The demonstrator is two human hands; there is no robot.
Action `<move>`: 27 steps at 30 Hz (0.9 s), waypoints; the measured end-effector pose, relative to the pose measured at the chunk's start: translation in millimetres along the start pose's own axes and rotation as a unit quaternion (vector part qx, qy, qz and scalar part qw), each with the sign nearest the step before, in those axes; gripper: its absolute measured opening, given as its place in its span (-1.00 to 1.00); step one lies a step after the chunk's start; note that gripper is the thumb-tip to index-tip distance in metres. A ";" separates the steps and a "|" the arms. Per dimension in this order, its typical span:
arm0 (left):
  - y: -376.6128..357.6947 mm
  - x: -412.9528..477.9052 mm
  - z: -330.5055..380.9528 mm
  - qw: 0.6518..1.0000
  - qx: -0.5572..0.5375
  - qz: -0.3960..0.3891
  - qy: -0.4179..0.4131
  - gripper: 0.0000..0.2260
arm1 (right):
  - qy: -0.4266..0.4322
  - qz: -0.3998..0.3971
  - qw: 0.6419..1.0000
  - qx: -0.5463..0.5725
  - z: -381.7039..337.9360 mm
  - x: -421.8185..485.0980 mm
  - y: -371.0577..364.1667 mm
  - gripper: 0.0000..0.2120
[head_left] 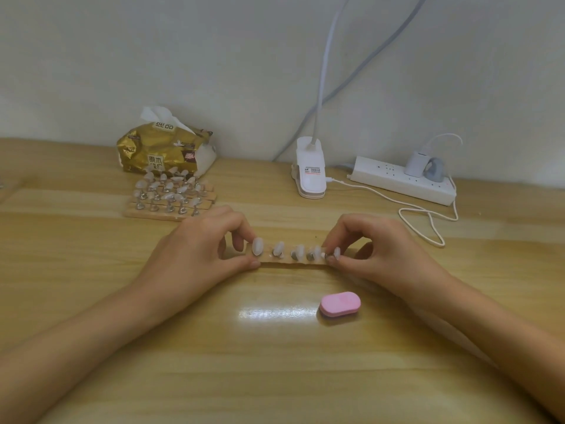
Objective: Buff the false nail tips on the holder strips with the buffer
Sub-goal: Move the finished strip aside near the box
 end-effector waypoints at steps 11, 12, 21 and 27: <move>2.0 -3.2 5.7 1.000 0.020 0.001 -0.020 -0.80 | -0.030 -0.010 0.999 0.038 2.9 1.3 -1.4 -0.72; 2.6 -3.6 7.3 0.999 0.026 0.001 -0.020 -0.81 | -0.032 -0.011 0.999 0.038 3.0 2.2 -1.4 -0.71; 6.2 -10.0 27.6 0.985 0.166 0.001 -0.052 -0.86 | -0.007 -0.017 1.000 0.023 -2.1 -0.4 4.5 -0.66; 15.0 -2.6 35.8 0.989 0.121 0.032 -0.074 -0.87 | 0.093 0.051 0.994 -0.035 -16.2 -10.6 20.6 -0.75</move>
Point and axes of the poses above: each hand's wrist, its own x-axis towards the middle knuckle, its own y-axis out of the back of the hand, z = x × y, the point moved 3 cm from there along x, towards the middle knuckle, and after that the axes turned 2 degrees about y, right-handed, at the moved point
